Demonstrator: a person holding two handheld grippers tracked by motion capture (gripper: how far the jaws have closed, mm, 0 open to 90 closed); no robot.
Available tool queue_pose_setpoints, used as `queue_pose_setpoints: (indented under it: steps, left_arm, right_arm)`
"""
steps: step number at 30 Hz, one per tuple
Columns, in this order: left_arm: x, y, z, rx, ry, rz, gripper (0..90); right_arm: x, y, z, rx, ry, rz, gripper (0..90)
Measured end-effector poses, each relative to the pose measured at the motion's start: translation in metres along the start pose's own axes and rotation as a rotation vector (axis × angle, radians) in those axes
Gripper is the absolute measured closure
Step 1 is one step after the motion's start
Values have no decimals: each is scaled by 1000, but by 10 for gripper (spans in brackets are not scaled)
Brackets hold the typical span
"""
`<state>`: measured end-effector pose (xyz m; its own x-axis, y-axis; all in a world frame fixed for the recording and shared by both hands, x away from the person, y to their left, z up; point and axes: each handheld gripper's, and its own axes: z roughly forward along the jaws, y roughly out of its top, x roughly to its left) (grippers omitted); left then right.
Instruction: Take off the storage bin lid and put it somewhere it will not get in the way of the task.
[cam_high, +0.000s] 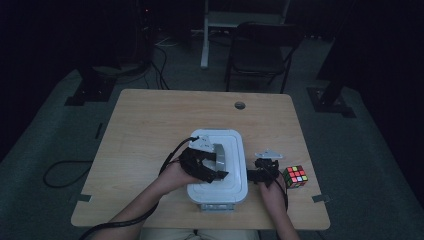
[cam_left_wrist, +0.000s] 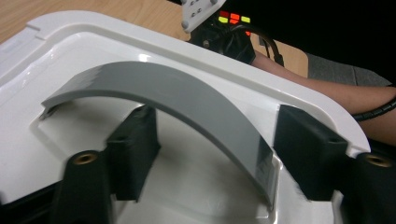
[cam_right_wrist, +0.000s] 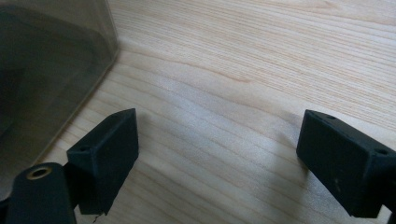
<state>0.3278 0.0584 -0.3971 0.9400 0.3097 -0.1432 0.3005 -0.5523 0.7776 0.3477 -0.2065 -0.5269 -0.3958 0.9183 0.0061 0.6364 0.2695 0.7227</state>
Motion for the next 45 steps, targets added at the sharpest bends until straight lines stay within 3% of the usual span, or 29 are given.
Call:
queue_pose_setpoints:
  steps: [7,12,17,23,30,45]
  left_arm:
    - [-3,1,4,-4,15,8,406]
    - [-7,1,4,5,2,18,518]
    - [-6,0,1,-6,-23,-4,568]
    - [-10,4,-9,-25,-49,20,630]
    - [-16,10,-27,-58,-44,51,634]
    - [-11,4,-56,-105,-3,38,664]
  right_arm:
    - [0,0,0,0,0,0,126]
    - [0,0,0,0,0,0,126]
    - [0,0,0,0,0,0,126]
    - [0,0,0,-1,0,-2,126]
    - [0,0,0,-1,0,0,126]
    - [0,0,0,-1,0,0,126]
